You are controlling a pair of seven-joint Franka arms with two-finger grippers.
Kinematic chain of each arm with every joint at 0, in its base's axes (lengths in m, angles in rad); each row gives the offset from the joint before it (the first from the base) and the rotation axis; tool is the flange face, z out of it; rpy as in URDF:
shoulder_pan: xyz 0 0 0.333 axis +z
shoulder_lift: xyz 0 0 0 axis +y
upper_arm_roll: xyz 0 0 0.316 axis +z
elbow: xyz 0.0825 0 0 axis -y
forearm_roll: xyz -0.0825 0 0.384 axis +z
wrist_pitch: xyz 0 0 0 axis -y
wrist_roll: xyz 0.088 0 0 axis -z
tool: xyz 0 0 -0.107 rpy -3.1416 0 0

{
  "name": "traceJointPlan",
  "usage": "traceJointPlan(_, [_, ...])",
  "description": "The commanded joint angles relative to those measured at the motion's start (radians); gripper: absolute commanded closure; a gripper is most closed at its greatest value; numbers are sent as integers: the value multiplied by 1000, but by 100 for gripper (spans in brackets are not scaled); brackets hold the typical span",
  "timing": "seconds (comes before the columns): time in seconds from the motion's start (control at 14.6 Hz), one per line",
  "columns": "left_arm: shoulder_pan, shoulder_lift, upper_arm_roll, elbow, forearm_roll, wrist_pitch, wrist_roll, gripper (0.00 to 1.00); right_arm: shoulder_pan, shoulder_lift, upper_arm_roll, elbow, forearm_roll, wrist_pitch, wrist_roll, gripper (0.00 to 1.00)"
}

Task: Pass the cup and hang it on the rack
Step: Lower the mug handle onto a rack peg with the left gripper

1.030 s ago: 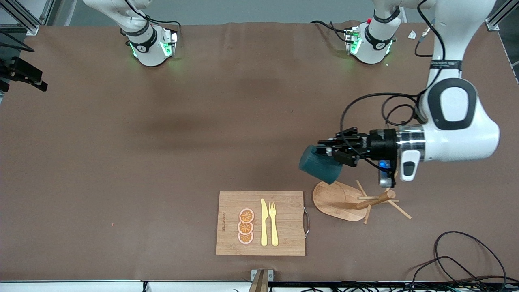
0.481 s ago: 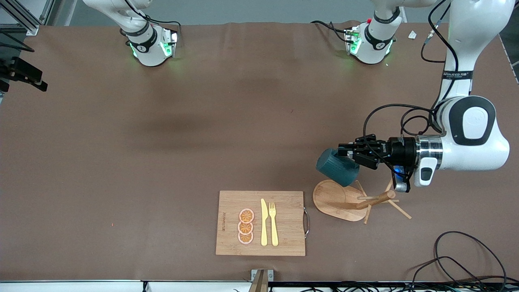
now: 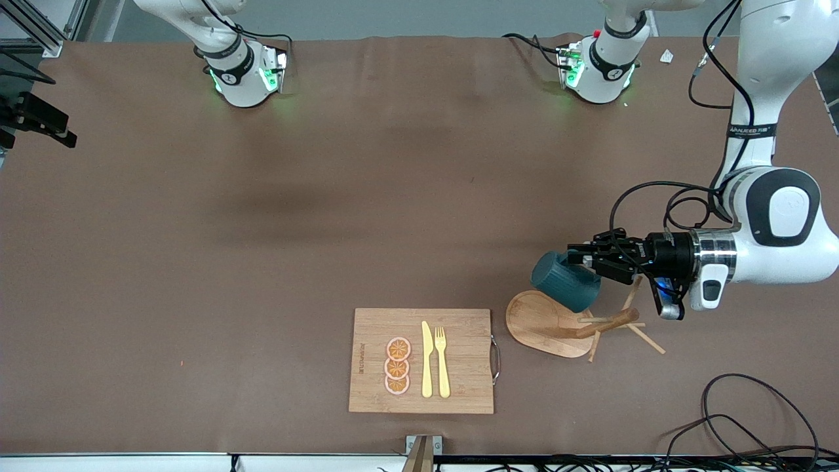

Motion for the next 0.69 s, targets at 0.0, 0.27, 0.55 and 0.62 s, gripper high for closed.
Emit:
traceJointPlan(0.0, [15, 22, -6, 26, -26, -25, 22, 100, -3, -13, 2, -7, -1, -3, -12, 0])
traceJointPlan(0.27, [21, 43, -8, 35, -32, -27, 46, 100, -3, -13, 2, -7, -1, -5, -12, 0])
traceJointPlan(0.55, [18, 46, -8, 47, -50, -27, 52, 100, -3, -13, 2, -7, -1, -6, -12, 0])
traceJointPlan(0.62, [18, 46, -8, 47, -58, -27, 63, 100, -3, -13, 2, -7, -1, -5, -12, 0])
